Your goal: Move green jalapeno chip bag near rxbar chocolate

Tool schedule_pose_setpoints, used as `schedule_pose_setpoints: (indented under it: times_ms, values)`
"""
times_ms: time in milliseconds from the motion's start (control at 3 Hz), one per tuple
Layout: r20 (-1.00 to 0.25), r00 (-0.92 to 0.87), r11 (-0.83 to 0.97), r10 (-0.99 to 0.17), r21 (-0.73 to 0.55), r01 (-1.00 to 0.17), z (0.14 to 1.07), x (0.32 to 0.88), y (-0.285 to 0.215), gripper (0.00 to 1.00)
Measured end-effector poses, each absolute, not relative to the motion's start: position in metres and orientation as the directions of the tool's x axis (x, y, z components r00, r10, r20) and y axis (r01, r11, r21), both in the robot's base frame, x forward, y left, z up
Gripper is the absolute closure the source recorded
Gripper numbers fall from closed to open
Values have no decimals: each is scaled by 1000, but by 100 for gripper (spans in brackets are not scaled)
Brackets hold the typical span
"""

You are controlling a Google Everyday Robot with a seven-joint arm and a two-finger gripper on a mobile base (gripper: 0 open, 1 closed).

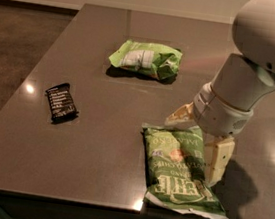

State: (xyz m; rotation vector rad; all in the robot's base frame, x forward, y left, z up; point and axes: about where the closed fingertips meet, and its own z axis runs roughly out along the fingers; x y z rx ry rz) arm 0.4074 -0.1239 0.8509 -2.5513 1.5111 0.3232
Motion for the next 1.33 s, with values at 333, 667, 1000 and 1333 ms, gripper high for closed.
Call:
schedule_pose_setpoints:
  times_ms: [333, 667, 1000, 1333]
  values:
    - [-278, 480, -496, -832, -13, -868, 848, 405, -120, 39]
    - [-269, 480, -492, -835, -24, -870, 854, 407, -114, 62]
    - [-276, 439, -446, -855, -38, -894, 869, 417, -99, 87]
    - [-306, 382, -392, -872, -32, -920, 881, 436, -74, 100]
